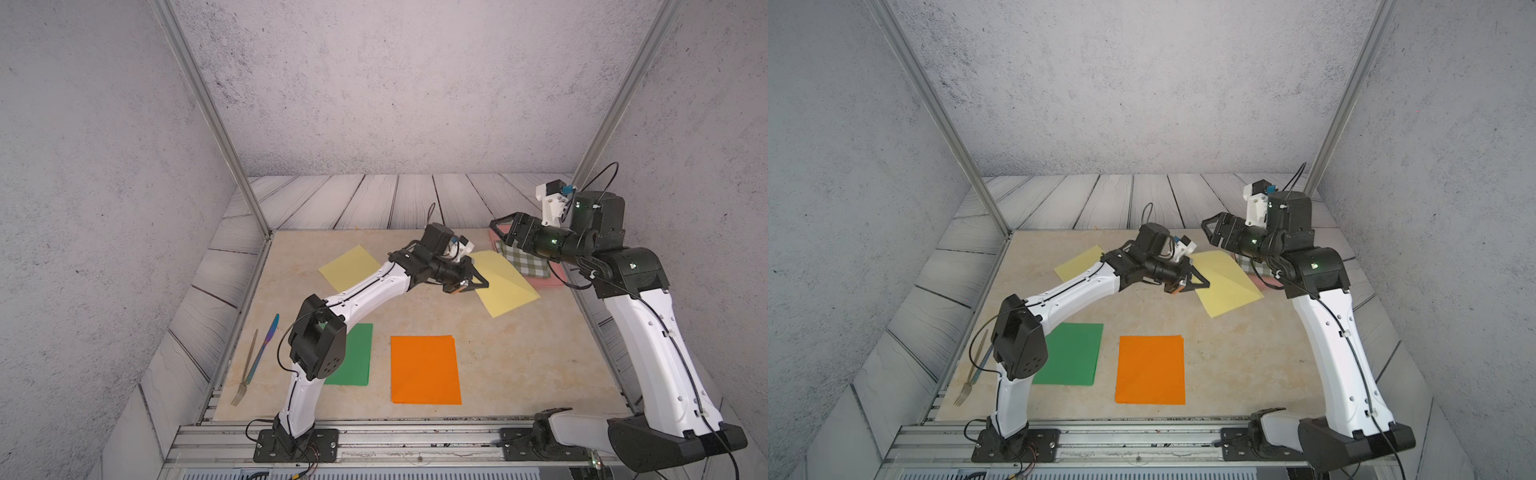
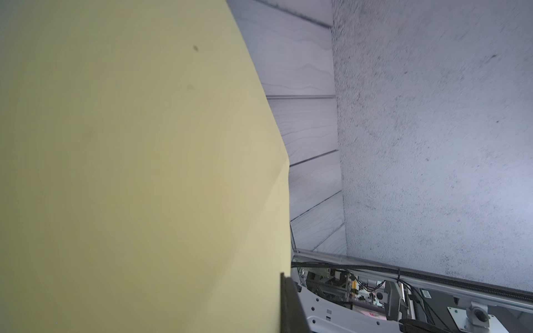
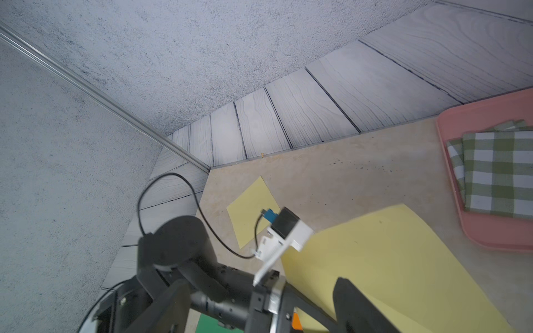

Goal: Sort the scattered colored papers by color
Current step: Pick up the colored paper from the center of the board, then place the colored paper at the center of the board.

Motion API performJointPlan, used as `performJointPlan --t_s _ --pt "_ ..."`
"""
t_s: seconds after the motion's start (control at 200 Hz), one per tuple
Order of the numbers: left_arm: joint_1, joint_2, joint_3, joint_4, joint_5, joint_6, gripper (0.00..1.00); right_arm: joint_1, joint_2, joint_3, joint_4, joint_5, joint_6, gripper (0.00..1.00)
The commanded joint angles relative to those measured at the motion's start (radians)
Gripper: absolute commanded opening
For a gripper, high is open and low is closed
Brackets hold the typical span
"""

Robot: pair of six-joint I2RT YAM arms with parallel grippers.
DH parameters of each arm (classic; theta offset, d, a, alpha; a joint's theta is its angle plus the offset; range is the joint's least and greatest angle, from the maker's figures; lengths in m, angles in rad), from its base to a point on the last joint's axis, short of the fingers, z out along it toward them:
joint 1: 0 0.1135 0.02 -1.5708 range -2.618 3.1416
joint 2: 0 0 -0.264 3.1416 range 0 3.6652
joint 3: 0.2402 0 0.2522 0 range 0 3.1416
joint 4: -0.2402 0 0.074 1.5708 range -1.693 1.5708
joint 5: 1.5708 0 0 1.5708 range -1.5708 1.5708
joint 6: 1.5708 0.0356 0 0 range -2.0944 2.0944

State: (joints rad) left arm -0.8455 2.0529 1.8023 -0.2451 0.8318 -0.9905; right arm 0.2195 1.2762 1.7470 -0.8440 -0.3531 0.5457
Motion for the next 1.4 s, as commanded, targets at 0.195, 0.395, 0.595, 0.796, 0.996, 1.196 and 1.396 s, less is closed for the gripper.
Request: performJointPlan --t_s 0.195,0.395,0.595,0.796,0.996,1.196,1.396 --pt "-0.076 0.17 -0.276 0.251 -0.028 -0.175 0.0 0.0 -0.099 -0.059 -0.079 -0.019 -0.018 0.83" --pt "-0.096 0.233 -0.229 0.167 -0.041 -0.151 0.0 -0.001 -0.11 -0.082 -0.086 -0.036 -0.021 0.84" --pt "-0.099 0.273 -0.134 0.082 -0.047 -0.124 0.0 -0.001 -0.094 -0.073 -0.078 -0.054 -0.021 0.84" --pt "-0.105 0.317 -0.045 -0.068 -0.03 -0.058 0.0 0.001 -0.095 -0.084 -0.07 -0.045 -0.018 0.84" --pt "-0.105 0.318 -0.032 -0.21 -0.001 0.052 0.0 0.0 -0.086 -0.092 -0.063 -0.052 -0.018 0.84" --pt "-0.108 0.319 -0.032 -0.252 0.0 0.094 0.0 0.0 -0.081 -0.11 -0.052 -0.07 -0.011 0.85" --pt "-0.122 0.341 0.004 -0.253 -0.008 0.09 0.0 0.0 -0.09 -0.129 -0.049 -0.073 -0.007 0.85"
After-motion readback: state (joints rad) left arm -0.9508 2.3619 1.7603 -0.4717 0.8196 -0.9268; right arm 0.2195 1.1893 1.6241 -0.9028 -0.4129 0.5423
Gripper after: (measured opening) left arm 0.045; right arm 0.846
